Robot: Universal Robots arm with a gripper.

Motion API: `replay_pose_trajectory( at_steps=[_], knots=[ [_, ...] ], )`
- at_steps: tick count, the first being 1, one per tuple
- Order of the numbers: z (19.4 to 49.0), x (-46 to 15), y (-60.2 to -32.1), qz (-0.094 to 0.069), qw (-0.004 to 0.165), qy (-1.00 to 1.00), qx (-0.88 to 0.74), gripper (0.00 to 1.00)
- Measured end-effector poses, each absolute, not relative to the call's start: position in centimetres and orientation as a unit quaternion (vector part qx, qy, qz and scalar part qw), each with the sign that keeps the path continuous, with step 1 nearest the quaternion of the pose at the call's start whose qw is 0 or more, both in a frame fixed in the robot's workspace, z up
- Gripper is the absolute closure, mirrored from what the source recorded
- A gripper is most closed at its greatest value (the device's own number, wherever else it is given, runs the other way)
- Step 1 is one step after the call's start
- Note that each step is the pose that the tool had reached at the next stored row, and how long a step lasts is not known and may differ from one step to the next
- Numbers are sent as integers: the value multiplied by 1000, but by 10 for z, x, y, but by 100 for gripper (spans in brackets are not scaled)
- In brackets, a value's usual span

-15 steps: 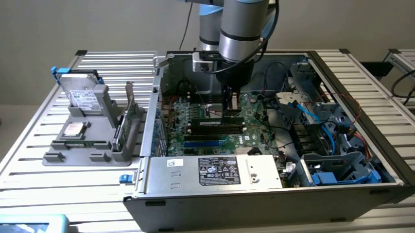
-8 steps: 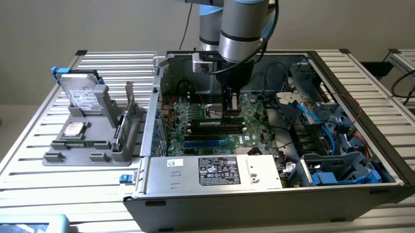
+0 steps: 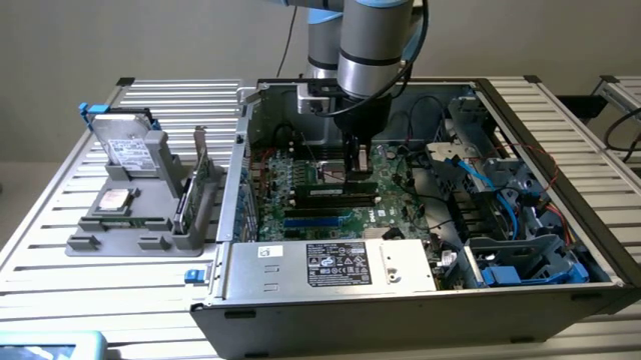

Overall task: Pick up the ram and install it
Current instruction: 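Insert the ram into the slot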

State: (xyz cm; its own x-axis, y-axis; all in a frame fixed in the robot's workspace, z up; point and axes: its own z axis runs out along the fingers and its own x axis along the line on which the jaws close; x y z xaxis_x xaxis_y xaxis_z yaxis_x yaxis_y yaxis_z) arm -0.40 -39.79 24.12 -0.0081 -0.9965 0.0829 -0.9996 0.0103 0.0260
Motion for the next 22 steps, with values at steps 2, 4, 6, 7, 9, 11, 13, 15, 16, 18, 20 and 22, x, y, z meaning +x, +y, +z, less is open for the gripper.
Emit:
replay_pose_trajectory(
  at_steps=[2,4,6,7,9,11,13,15,16,18,20,22],
  knots=[
    [240,-4,-398,22,37,-710,703,88],
    [240,-5,-397,23,36,-710,703,88],
    [239,-5,-396,23,37,-710,703,88],
    [239,-5,-395,23,37,-710,703,88],
    [238,-5,-392,24,38,-710,703,88],
    [237,-5,-391,26,39,-710,703,88],
    [236,-5,-391,28,41,-710,703,88],
    [235,-5,-391,30,43,-710,703,88],
    [235,-5,-391,30,43,-710,703,88],
    [234,-6,-391,30,43,-710,703,88],
    [234,-6,-391,30,43,-710,703,88],
    [233,-6,-391,30,43,-710,703,88]
  ],
)
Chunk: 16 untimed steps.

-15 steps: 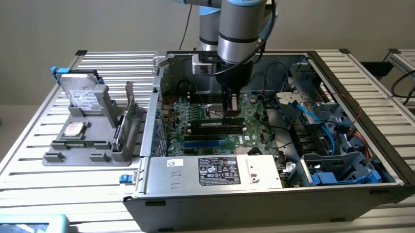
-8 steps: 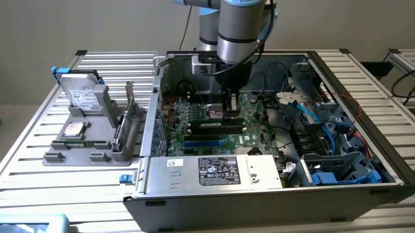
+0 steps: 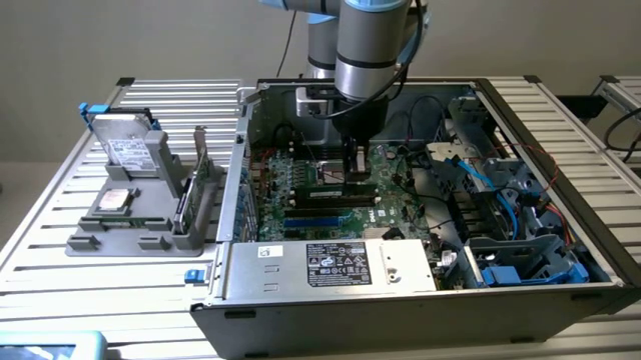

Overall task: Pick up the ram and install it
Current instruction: 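Insert the ram into the slot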

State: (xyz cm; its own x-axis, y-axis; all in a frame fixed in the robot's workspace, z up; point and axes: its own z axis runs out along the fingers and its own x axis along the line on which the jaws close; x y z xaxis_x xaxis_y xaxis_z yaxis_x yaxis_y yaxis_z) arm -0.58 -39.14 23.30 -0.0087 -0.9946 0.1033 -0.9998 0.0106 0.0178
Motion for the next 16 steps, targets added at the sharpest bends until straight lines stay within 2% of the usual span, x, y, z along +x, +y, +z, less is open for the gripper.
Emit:
replay_pose_trajectory(
  at_steps=[16],
  knots=[
    [229,-6,-391,33,43,-710,702,88]
  ],
)
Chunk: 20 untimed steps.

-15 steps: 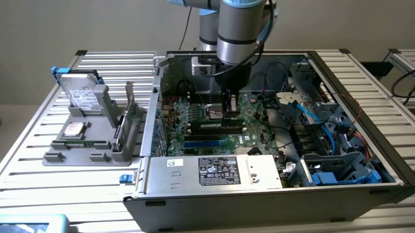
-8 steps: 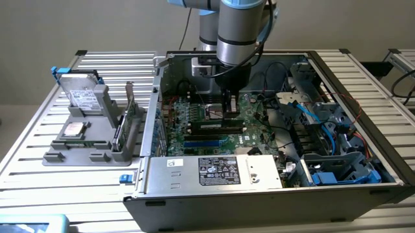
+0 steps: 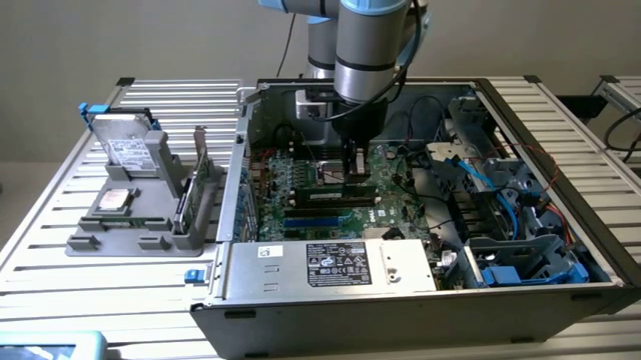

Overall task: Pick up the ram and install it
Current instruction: 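Insert the ram into the slot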

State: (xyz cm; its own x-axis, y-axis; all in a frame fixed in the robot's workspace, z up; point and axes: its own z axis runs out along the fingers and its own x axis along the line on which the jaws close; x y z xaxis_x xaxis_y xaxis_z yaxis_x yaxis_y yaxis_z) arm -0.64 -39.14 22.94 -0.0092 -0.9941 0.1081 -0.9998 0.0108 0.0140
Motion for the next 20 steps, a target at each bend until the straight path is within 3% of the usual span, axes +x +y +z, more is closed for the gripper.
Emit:
replay_pose_trajectory(
  at_steps=[20],
  knots=[
    [226,-10,-391,36,41,-713,700,88]
  ],
)
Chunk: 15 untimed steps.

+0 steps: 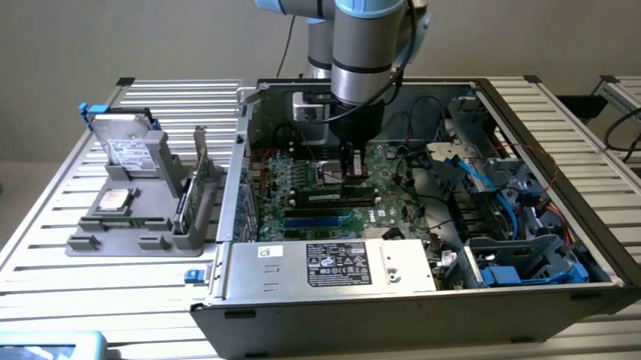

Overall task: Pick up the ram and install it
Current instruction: 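Insert the ram into the slot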

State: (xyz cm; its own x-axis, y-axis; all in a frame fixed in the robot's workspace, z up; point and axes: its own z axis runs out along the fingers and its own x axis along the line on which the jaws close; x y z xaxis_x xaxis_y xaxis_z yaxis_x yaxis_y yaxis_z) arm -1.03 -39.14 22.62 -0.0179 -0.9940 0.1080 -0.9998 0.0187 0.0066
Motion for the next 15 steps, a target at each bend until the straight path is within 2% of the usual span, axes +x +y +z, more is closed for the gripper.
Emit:
replay_pose_trajectory(
  at_steps=[15],
  knots=[
    [226,-12,-391,42,35,-715,697,88]
  ],
)
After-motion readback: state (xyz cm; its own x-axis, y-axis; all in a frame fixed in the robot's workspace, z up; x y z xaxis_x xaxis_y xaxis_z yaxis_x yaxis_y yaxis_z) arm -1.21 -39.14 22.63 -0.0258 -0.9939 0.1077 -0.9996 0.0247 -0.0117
